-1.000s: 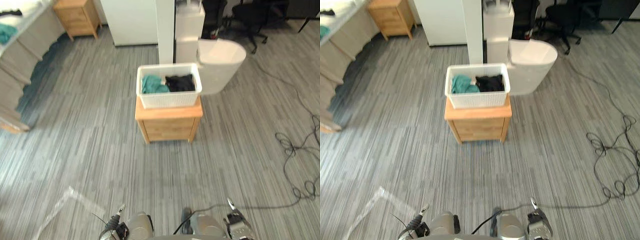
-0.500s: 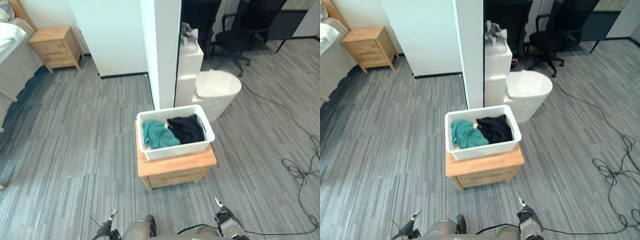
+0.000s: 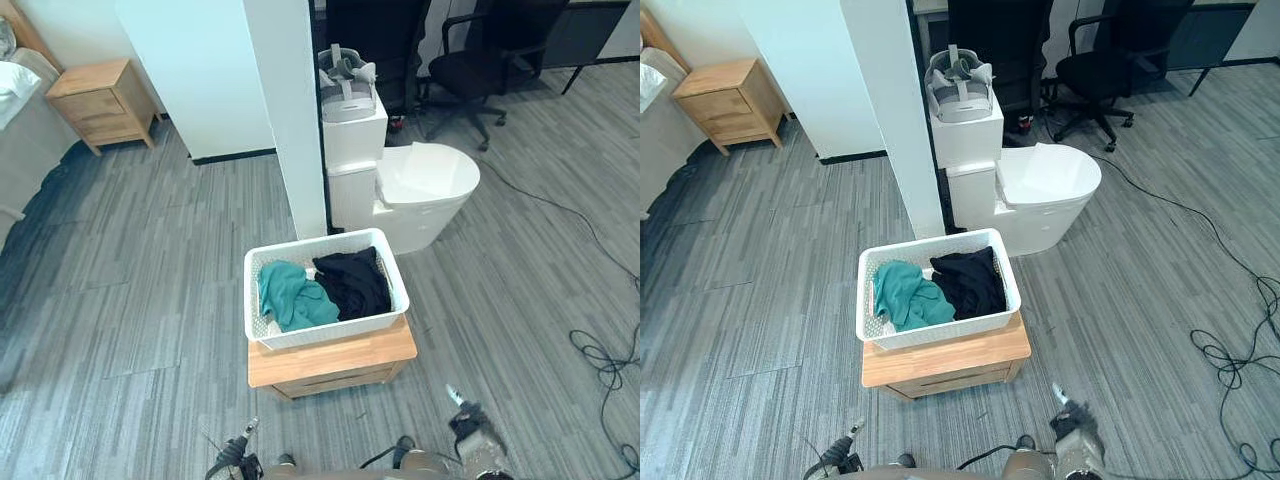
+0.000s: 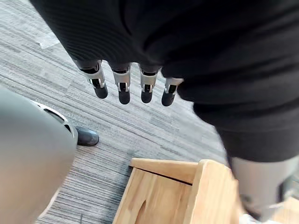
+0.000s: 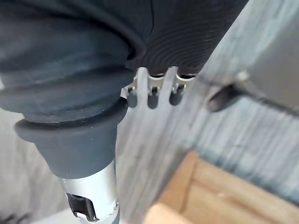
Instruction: Pick up the laundry basket with both hands and put the clothes into the washing machine.
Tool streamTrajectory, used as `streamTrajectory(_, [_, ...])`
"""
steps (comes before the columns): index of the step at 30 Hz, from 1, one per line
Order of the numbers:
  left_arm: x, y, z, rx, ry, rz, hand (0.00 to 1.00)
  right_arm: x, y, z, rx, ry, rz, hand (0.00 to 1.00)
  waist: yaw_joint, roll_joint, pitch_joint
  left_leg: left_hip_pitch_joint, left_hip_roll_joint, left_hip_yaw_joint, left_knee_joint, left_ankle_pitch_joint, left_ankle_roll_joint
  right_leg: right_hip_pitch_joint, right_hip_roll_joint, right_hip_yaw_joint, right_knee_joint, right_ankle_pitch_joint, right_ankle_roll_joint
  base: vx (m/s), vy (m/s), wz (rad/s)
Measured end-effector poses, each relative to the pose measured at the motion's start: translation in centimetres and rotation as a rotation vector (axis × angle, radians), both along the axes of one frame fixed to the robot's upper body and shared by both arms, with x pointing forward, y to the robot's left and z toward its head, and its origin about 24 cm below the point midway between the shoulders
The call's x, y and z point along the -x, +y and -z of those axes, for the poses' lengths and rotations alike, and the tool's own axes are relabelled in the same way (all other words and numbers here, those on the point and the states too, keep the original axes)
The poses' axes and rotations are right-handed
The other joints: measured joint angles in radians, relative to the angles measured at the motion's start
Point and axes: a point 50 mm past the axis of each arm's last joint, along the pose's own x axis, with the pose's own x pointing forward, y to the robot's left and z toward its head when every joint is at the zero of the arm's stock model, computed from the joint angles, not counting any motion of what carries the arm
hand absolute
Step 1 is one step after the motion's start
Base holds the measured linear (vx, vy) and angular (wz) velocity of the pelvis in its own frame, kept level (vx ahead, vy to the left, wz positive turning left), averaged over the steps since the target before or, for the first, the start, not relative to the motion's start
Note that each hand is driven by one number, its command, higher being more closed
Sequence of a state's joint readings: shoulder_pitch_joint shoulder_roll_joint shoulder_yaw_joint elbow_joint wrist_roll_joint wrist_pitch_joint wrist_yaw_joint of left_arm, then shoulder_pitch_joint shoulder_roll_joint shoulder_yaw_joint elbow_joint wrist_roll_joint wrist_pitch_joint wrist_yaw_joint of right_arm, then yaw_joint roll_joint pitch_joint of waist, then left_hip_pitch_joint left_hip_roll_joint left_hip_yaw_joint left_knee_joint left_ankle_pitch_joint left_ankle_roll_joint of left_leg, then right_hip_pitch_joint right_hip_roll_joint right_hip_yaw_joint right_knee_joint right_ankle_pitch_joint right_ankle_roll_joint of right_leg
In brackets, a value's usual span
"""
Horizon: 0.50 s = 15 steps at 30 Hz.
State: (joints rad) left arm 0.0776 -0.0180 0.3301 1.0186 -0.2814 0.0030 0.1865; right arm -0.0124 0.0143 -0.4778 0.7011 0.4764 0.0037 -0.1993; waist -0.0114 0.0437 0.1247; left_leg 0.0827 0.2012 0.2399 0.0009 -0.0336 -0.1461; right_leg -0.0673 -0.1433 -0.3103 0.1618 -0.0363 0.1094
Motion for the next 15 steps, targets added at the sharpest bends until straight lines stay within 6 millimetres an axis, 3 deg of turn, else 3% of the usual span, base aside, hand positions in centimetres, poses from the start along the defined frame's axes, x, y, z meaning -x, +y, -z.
streamTrajectory(1, [-0.1, 0.1, -0.1, -0.003, -0.014, -0.023, 0.00, -0.4, -0.3, -0.6, 0.021, -0.033, 0.007, 0.00, 0.000, -0.001, 0.000, -0.001, 0.001, -0.001, -0.001, 0.000, 0.000, 0.001, 0.002, -0.001, -0.005, 0.001, -0.001, 0.04, -0.071, 0.01])
streamTrajectory(2, [-0.4, 0.7, -0.6, -0.021, -0.063, -0.095, 0.00, -1.5, -1.3, -2.6, 0.075, -0.138, 0.050, 0.00, 0.000, -0.001, -0.001, -0.003, -0.001, -0.002, -0.001, 0.000, 0.000, 0.006, 0.005, -0.008, -0.019, 0.005, -0.006, 0.02, -0.034, 0.06])
streamTrajectory(5, [-0.8, 3.8, -2.5, -0.132, -0.175, -0.201, 0.00, -2.3, -2.9, -6.3, 0.194, -0.290, 0.097, 0.00, -0.001, -0.032, -0.006, -0.031, -0.009, -0.017, -0.001, 0.000, 0.000, 0.010, 0.003, -0.019, -0.067, 0.023, -0.003, 0.01, 0.008, 0.14])
streamTrajectory(6, [-0.9, 5.6, -3.6, -0.204, -0.219, -0.247, 0.00, -2.4, -3.3, -7.2, 0.233, -0.325, 0.109, 0.00, 0.000, -0.039, -0.005, -0.047, -0.015, -0.020, -0.001, 0.000, 0.000, 0.009, 0.001, -0.022, -0.093, 0.036, 0.001, 0.01, 0.044, 0.10])
streamTrajectory(8, [-1.1, 7.1, -4.5, -0.255, -0.254, -0.276, 0.00, -2.7, -3.4, -7.9, 0.258, -0.344, 0.104, 0.00, 0.001, -0.041, -0.005, -0.056, -0.020, -0.021, -0.001, 0.000, 0.000, 0.009, 0.000, -0.022, -0.116, 0.050, 0.001, 0.00, 0.014, 0.02])
streamTrajectory(12, [-3.3, 10.8, -7.6, -0.394, -0.385, -0.304, 0.00, -6.1, -4.1, -11.7, 0.392, -0.455, 0.026, 0.00, 0.002, -0.001, 0.020, -0.103, -0.036, -0.018, 0.007, 0.010, 0.015, -0.007, -0.003, -0.015, -0.190, 0.111, 0.001, -0.03, 0.012, -0.06])
streamTrajectory(15, [-5.7, 12.1, -9.2, -0.430, -0.449, -0.274, 0.00, -9.2, -4.6, -14.8, 0.477, -0.535, -0.061, 0.00, 0.001, 0.024, 0.043, -0.140, -0.037, -0.012, 0.013, 0.016, 0.022, -0.037, 0.001, -0.004, -0.215, 0.140, -0.004, -0.07, -0.016, -0.14])
